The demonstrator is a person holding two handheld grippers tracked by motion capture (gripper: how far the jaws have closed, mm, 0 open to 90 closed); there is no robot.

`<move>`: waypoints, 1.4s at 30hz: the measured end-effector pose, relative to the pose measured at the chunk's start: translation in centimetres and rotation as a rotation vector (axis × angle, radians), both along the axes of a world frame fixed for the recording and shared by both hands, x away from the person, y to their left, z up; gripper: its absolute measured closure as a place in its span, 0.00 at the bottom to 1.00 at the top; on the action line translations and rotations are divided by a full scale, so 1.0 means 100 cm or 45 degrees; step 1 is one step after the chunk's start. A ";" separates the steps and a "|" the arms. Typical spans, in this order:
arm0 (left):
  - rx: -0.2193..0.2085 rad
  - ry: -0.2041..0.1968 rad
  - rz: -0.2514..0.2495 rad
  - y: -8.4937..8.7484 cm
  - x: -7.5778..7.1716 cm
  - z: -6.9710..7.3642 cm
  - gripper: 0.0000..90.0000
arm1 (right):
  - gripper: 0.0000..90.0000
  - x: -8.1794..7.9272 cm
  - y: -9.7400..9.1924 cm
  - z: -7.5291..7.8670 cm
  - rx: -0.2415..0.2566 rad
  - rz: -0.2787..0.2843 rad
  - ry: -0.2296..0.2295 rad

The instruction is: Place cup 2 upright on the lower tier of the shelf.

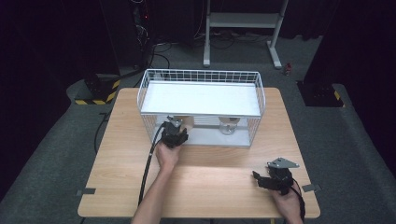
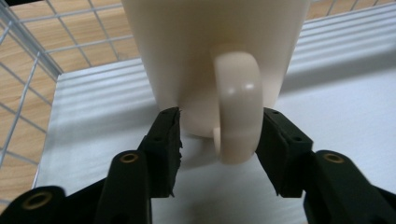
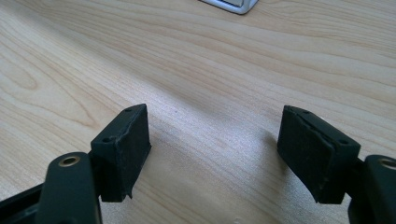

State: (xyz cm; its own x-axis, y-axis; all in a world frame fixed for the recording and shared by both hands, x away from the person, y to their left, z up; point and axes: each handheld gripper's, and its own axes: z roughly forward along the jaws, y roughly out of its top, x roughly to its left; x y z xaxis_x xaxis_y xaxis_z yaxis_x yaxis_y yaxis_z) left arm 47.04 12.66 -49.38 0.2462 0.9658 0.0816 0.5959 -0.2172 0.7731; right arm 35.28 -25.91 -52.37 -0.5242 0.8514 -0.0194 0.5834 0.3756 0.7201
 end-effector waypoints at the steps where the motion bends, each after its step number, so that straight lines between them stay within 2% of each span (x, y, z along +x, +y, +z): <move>1: -0.010 0.009 -0.002 -0.001 0.001 -0.001 0.59 | 0.28 0.000 0.000 0.000 -0.003 0.003 -0.003; 2: -0.036 0.008 0.001 -0.001 0.002 -0.002 0.60 | 0.28 0.000 0.000 0.000 0.001 -0.006 0.003; 7: -0.037 0.038 -0.002 0.000 0.005 -0.005 0.64 | 0.28 0.000 0.000 0.000 0.002 -0.006 0.003; 8: -0.058 0.048 -0.008 0.001 0.006 -0.006 0.64 | 0.28 0.000 0.000 0.000 0.001 -0.005 0.002; 11: -0.066 0.044 0.000 0.001 0.005 -0.006 0.64 | 0.28 0.000 0.000 0.000 0.002 -0.005 0.002; 13: -0.076 0.037 -0.003 0.001 0.005 -0.004 0.61 | 0.28 0.000 0.000 0.000 0.001 -0.005 0.001; 15: -0.079 0.033 -0.009 0.002 0.002 0.000 0.49 | 0.28 0.000 0.000 0.000 0.000 -0.007 0.001; 17: -0.083 0.027 -0.007 0.002 0.001 0.001 0.45 | 0.28 0.000 0.000 0.000 0.001 -0.007 0.001; 18: -0.080 0.031 -0.018 0.002 0.000 0.002 0.38 | 0.28 0.000 0.000 0.000 0.001 -0.008 0.001; 20: -0.077 0.038 -0.026 0.004 -0.002 0.005 0.34 | 0.28 0.000 0.000 0.000 0.002 -0.007 0.002; 26: -0.116 0.025 -0.066 0.010 -0.013 0.011 0.31 | 0.28 0.000 0.000 0.000 0.002 -0.008 0.002; 27: -0.097 0.017 -0.066 0.012 -0.015 0.013 0.30 | 0.28 0.000 0.000 0.000 0.002 -0.008 0.003; 30: -0.107 0.016 -0.080 0.014 -0.019 0.015 0.29 | 0.28 0.000 0.000 0.000 0.002 -0.008 0.003; 35: -0.152 0.008 -0.088 0.022 -0.027 0.018 0.29 | 0.28 0.000 0.000 0.000 0.002 -0.008 0.003; 38: -0.128 0.004 -0.105 0.024 -0.030 0.020 0.28 | 0.28 0.000 0.000 0.000 0.001 -0.008 0.002; 42: -0.143 -0.011 -0.119 0.026 -0.036 0.023 0.28 | 0.28 0.000 0.000 0.000 0.002 -0.008 0.003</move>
State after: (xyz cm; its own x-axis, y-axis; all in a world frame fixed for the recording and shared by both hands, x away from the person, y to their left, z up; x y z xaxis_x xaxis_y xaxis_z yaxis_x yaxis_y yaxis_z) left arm 43.45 15.23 -47.03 0.3356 0.9417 -0.0231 0.5701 -0.1835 0.8008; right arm 35.26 -25.90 -52.36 -0.5188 0.8547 -0.0169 0.5873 0.3707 0.7194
